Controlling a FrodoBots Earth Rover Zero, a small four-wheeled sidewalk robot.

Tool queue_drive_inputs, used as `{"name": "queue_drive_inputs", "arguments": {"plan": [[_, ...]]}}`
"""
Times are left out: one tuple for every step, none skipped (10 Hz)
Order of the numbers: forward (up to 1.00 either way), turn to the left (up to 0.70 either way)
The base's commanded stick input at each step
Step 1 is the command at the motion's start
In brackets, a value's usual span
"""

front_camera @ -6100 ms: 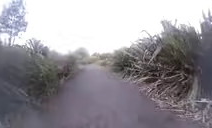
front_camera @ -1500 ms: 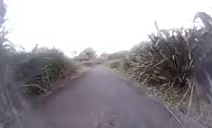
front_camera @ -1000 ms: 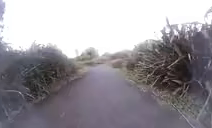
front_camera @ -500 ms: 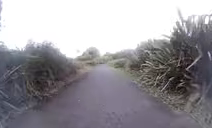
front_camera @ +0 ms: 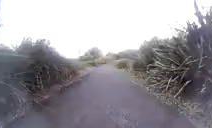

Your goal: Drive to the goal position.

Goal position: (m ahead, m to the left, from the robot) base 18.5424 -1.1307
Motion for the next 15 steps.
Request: {"name": "queue_drive_inputs", "arguments": {"plan": [[0.70,0.00],[0.70,0.00],[0.70,0.00],[0.70,-0.35],[0.70,-0.35],[0.70,-0.35],[0.70,-0.35],[0.70,-0.35],[0.70,-0.35],[0.70,0.00],[0.70,0.00],[0.70,0.00],[0.70,0.00],[0.70,0.00],[0.70,0.00]]}}
